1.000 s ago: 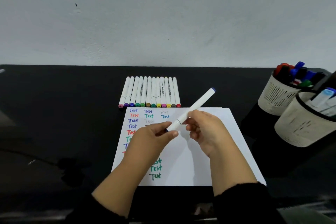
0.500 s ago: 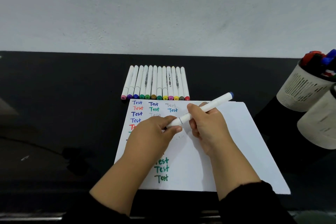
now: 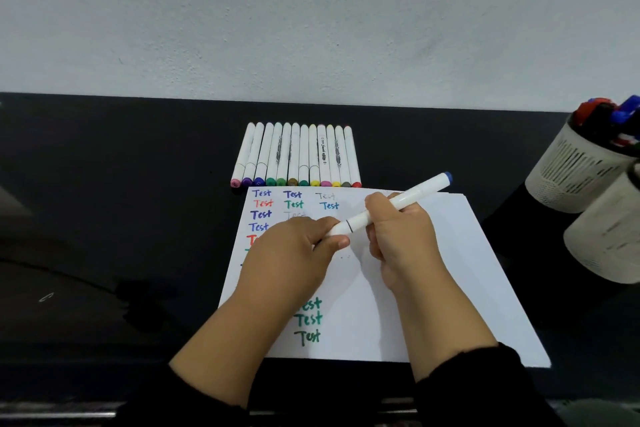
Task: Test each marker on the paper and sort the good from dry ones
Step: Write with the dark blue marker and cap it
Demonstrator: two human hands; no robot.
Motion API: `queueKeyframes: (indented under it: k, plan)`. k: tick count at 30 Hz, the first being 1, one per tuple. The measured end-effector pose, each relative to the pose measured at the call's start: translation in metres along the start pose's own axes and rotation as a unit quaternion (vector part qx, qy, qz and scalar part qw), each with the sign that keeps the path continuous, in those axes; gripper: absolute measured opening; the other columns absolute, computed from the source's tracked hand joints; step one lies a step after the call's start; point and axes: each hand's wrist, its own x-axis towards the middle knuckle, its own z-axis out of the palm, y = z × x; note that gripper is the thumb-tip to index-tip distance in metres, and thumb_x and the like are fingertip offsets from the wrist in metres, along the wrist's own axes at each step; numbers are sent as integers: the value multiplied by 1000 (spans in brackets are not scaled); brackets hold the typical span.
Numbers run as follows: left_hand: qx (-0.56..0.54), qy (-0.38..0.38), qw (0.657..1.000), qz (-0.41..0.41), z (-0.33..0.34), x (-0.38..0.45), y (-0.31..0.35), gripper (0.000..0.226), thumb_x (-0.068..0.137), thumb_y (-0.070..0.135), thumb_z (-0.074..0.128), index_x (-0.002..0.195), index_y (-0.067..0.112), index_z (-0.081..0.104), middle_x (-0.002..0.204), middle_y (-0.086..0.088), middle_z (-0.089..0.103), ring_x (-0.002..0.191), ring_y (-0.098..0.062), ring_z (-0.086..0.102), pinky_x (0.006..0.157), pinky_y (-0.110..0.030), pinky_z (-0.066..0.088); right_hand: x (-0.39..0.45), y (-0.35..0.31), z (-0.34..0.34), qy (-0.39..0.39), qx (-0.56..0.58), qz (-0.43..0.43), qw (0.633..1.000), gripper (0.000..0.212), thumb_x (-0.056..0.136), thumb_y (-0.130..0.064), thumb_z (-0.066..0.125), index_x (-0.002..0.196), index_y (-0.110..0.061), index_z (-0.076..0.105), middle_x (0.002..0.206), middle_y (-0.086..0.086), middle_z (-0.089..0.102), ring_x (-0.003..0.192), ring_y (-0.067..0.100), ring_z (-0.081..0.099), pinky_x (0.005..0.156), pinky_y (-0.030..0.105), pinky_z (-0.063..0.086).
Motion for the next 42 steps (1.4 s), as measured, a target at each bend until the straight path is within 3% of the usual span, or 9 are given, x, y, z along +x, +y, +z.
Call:
queueKeyframes:
  k: [8,11,14,18,21,25,28,35,42]
  plan:
    - [-165,-44,983,-64,-3,1,-8,24,90,38,57,68,30,65,40,14,43,38,-2,37,40,-8,31,0,2,-1,-24,-4,-29,999,23,91,-11,53,70,-15,45,49,-5,39,44,6,35,41,18,34]
    - [-159,-37,985,-55,-4,0,-6,21,90,37,55,72,32,65,44,16,48,42,0,42,42,-8,33,-1,3,1,-22,-4,-26,999,22,92,-12,54,72,-16,46,52,-3,39,43,6,33,41,18,34]
    - [-68,31,997,-16,-4,-1,-10,15,92,36,54,96,31,67,74,14,55,67,-3,47,58,-10,33,4,0,-5,35,24,-4,999,18,90,-13,53,73,-15,48,51,-3,37,41,7,29,38,20,27]
    - [-99,78,992,-28,-7,-4,-14,24,91,35,55,112,31,66,94,19,58,88,-2,50,72,-8,36,10,-4,-14,61,55,20,996,19,88,-13,52,71,-16,45,43,-7,31,38,7,23,36,18,24]
    - [-102,48,993,-23,-3,-3,-10,19,93,32,54,105,27,67,94,6,64,87,-6,55,73,-10,38,9,-1,-11,48,58,37,996,18,89,-14,52,72,-16,46,40,-9,30,38,6,24,37,19,24]
    - [-136,46,989,-42,-4,-1,-11,16,91,31,56,104,30,65,76,20,52,72,8,48,68,-3,31,9,-2,-14,46,63,39,996,22,89,-14,52,69,-16,43,41,-8,29,40,8,22,40,20,22]
    - [-142,27,988,-50,-4,-2,-11,19,90,32,58,107,34,65,86,20,57,77,4,51,67,-2,31,8,-2,-13,38,43,31,998,20,90,-16,52,71,-16,46,41,-7,30,40,7,24,39,19,25]
    - [-152,-6,987,-44,-1,-3,-7,17,88,35,60,103,41,67,84,9,62,78,-2,54,67,-14,40,2,4,-2,-17,9,5,1000,26,89,-12,53,67,-16,40,44,-5,34,39,8,28,39,20,27]
    - [-174,-11,982,-72,-1,-2,-9,17,89,33,60,102,41,67,61,8,52,49,-3,42,53,-18,36,2,9,5,-54,9,16,998,28,90,-10,52,67,-17,36,42,-6,32,37,7,27,38,20,26]
